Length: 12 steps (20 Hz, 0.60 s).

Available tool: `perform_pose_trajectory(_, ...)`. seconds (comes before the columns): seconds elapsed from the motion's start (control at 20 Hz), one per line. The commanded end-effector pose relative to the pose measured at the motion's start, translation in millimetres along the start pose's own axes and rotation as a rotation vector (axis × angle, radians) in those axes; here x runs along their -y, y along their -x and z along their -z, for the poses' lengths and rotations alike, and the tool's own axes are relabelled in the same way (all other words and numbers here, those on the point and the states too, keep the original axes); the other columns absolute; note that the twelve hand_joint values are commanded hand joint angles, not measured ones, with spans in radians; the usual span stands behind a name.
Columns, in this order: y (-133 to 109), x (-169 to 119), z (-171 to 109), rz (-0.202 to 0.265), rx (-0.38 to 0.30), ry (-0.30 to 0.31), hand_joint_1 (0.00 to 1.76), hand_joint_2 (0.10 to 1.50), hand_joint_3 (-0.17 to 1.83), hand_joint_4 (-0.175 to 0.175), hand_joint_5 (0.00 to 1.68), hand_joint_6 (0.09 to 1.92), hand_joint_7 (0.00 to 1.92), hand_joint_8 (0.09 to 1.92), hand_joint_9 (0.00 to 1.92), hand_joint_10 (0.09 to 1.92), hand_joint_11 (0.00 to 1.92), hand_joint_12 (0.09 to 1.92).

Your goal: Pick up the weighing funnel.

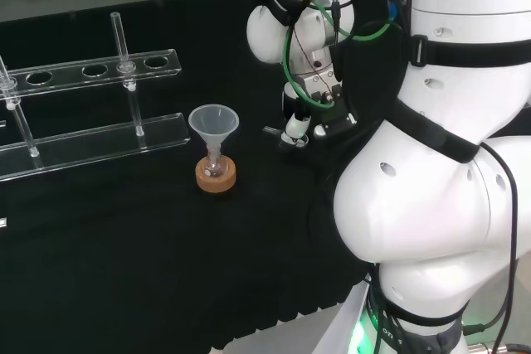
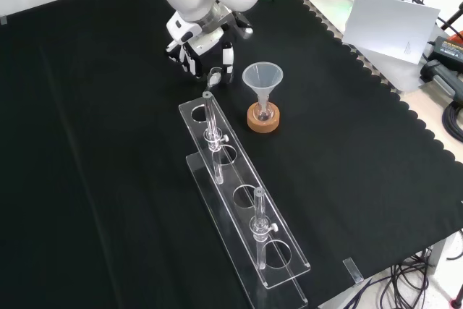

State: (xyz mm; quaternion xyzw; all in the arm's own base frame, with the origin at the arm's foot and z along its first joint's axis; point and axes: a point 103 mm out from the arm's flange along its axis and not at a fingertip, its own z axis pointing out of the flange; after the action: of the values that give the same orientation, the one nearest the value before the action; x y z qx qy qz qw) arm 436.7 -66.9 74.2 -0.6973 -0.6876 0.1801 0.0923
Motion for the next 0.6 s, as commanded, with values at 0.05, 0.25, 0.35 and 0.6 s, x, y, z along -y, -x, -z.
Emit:
perform_pose_trajectory(0.05,0.5,1.3,3.2,-0.023,0.0,0.023,0.9,0.58,0.5,0.175,1.16,0.49,1.36,0.37,0.89,0.35,0.09,1.54)
perform_pose_trajectory(0.25,-1.9,1.0,2.5,-0.026,0.003,0.02,0.91,0.57,0.52,0.175,1.2,0.46,1.4,0.34,0.92,0.33,0.1,1.54)
perform_pose_trajectory(0.35,-1.9,1.0,1.7,-0.022,0.005,0.007,0.92,0.57,0.52,0.175,1.2,0.45,1.42,0.34,0.93,0.33,0.11,1.54)
perform_pose_trajectory(0.6,-0.6,1.3,-0.2,-0.031,0.003,0.003,0.92,0.57,0.53,0.175,1.2,0.45,1.42,0.33,0.94,0.33,0.11,1.54)
